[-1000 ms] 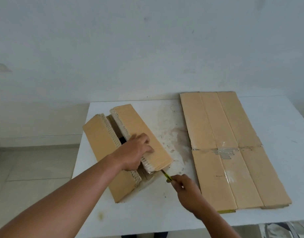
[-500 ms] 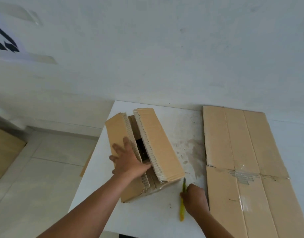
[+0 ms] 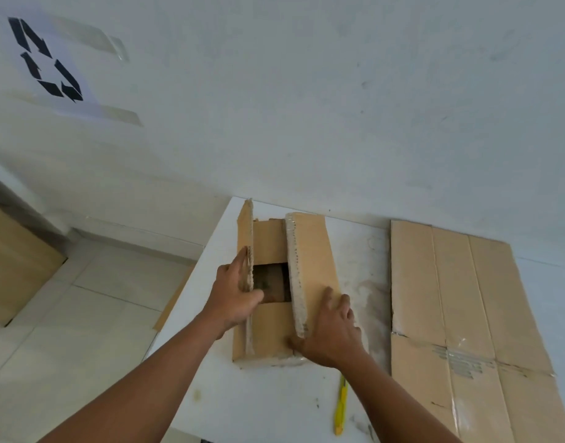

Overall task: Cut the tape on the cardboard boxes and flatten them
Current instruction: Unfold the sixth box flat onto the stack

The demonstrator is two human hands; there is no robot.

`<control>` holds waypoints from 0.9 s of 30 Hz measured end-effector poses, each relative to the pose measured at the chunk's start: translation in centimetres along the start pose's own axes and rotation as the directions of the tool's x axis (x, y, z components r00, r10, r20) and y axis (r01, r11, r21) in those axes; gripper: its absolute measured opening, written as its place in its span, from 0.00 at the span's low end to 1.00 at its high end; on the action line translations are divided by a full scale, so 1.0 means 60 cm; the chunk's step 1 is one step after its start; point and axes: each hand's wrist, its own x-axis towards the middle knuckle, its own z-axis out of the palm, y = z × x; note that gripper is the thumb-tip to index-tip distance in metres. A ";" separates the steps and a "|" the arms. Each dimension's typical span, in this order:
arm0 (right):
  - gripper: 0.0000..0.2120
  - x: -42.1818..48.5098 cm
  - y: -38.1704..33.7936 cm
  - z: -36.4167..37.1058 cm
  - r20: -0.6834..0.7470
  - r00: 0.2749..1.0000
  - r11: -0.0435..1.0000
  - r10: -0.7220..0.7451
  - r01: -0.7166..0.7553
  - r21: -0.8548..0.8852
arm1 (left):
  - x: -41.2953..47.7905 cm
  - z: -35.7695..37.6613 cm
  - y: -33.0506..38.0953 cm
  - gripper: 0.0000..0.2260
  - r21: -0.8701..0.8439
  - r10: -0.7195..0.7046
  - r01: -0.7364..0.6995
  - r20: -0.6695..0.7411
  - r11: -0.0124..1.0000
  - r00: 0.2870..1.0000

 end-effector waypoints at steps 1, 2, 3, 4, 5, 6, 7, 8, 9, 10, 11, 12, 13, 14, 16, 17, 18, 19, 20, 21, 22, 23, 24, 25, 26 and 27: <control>0.62 0.001 -0.002 0.003 -0.030 0.998 0.999 0.046 -0.045 0.026 | 0.004 -0.012 -0.003 0.38 -0.050 0.003 -0.003 0.010 0.999 1.000; 0.57 0.000 -0.001 0.000 -0.039 0.996 0.994 0.081 -0.078 0.077 | 0.008 -0.026 -0.005 0.36 -0.082 0.013 -0.011 0.024 0.997 1.000; 0.51 -0.005 -0.002 -0.010 -0.032 0.995 0.984 0.096 -0.089 0.154 | 0.012 -0.042 -0.008 0.34 -0.093 0.025 -0.022 0.039 0.995 0.999; 0.44 -0.007 0.002 -0.023 -0.010 0.996 0.963 0.093 -0.087 0.256 | 0.017 -0.060 -0.011 0.33 -0.083 0.038 -0.034 0.054 0.996 0.998; 0.35 -0.017 0.000 -0.044 0.003 0.997 0.926 0.072 -0.068 0.371 | 0.022 -0.078 -0.016 0.32 -0.075 0.045 -0.040 0.071 0.996 0.996; 0.26 -0.027 0.000 -0.066 0.027 0.998 0.870 0.054 -0.060 0.490 | 0.028 -0.096 -0.022 0.32 -0.076 0.046 -0.040 0.085 0.996 0.995; 0.20 -0.038 -0.001 -0.089 0.053 0.998 0.796 0.031 -0.057 0.602 | 0.034 -0.111 -0.031 0.32 -0.091 0.040 -0.031 0.098 0.995 0.994; 0.16 -0.053 -0.002 -0.113 0.065 0.998 0.707 0.011 -0.054 0.705 | 0.040 -0.125 -0.041 0.32 -0.106 0.039 -0.027 0.109 0.994 0.993; 0.10 -0.072 -0.006 -0.137 0.063 0.998 0.606 0.014 -0.059 0.793 | 0.046 -0.137 -0.054 0.32 -0.110 0.036 -0.023 0.112 0.994 0.993; 0.07 -0.089 -0.012 -0.156 0.053 0.998 0.512 0.021 -0.056 0.857 | 0.050 -0.147 -0.066 0.32 -0.103 0.041 -0.029 0.120 0.994 0.992; 0.11 -0.105 -0.022 -0.169 0.034 0.999 0.448 0.025 -0.042 0.893 | 0.056 -0.153 -0.080 0.32 -0.085 0.050 -0.039 0.127 0.996 0.991; 0.13 -0.120 -0.037 -0.179 0.016 0.999 0.420 0.030 -0.027 0.907 | 0.058 -0.156 -0.092 0.32 -0.067 0.058 -0.049 0.135 0.997 0.989; 0.14 -0.132 -0.054 -0.183 0.000 1.000 0.402 0.015 -0.006 0.916 | 0.058 -0.155 -0.101 0.32 -0.034 0.068 -0.064 0.132 0.997 0.989; 0.12 -0.137 -0.068 -0.179 -0.006 1.000 0.389 0.010 0.001 0.921 | 0.058 -0.152 -0.109 0.33 0.017 0.078 -0.080 0.108 0.997 0.991; 0.14 -0.144 -0.107 -0.171 -0.010 1.000 0.392 -0.005 0.011 0.920 | 0.064 -0.144 -0.123 0.37 0.198 0.057 -0.058 0.007 0.979 0.998; 0.19 -0.141 -0.122 -0.164 -0.016 1.000 0.390 0.001 0.014 0.921 | 0.069 -0.139 -0.132 0.39 0.337 0.031 -0.014 -0.047 0.942 0.998; 0.21 -0.137 -0.139 -0.156 -0.023 1.000 0.377 0.008 0.018 0.926 | 0.075 -0.135 -0.140 0.40 0.489 0.024 0.020 -0.085 0.872 0.996; 0.20 -0.134 -0.156 -0.148 -0.029 1.000 0.355 0.002 0.027 0.934 | 0.078 -0.132 -0.142 0.39 0.595 0.051 0.014 -0.092 0.804 0.995; 0.19 -0.133 -0.174 -0.140 -0.031 0.999 0.333 -0.020 0.036 0.942 | 0.080 -0.128 -0.140 0.36 0.622 0.105 -0.044 -0.061 0.781 0.993; 0.17 -0.131 -0.189 -0.131 -0.030 0.998 0.316 -0.049 0.044 0.948 | 0.081 -0.125 -0.134 0.31 0.563 0.173 -0.146 0.006 0.813 0.985; 0.17 -0.128 -0.202 -0.119 -0.033 0.997 0.312 -0.075 0.055 0.948 | 0.079 -0.124 -0.124 0.26 0.383 0.235 -0.252 0.090 0.889 0.968; 0.18 -0.125 -0.215 -0.105 -0.041 0.995 0.319 -0.088 0.067 0.945 | 0.073 -0.124 -0.107 0.23 0.143 0.271 -0.297 0.179 0.944 0.946; 0.19 -0.124 -0.228 -0.090 -0.049 0.995 0.321 -0.090 0.076 0.944 | 0.068 -0.126 -0.093 0.22 -0.100 0.302 -0.285 0.275 0.953 0.913; 0.19 -0.123 -0.240 -0.076 -0.057 0.995 0.320 -0.080 0.080 0.944 | 0.064 -0.129 -0.084 0.22 -0.282 0.341 -0.249 0.349 0.927 0.873; 0.19 -0.122 -0.251 -0.064 -0.066 0.996 0.322 -0.060 0.081 0.943 | 0.061 -0.133 -0.079 0.23 -0.382 0.362 -0.210 0.389 0.900 0.847; 0.18 -0.123 -0.262 -0.055 -0.074 0.997 0.325 -0.033 0.080 0.942 | 0.058 -0.137 -0.082 0.23 -0.423 0.366 -0.186 0.397 0.887 0.842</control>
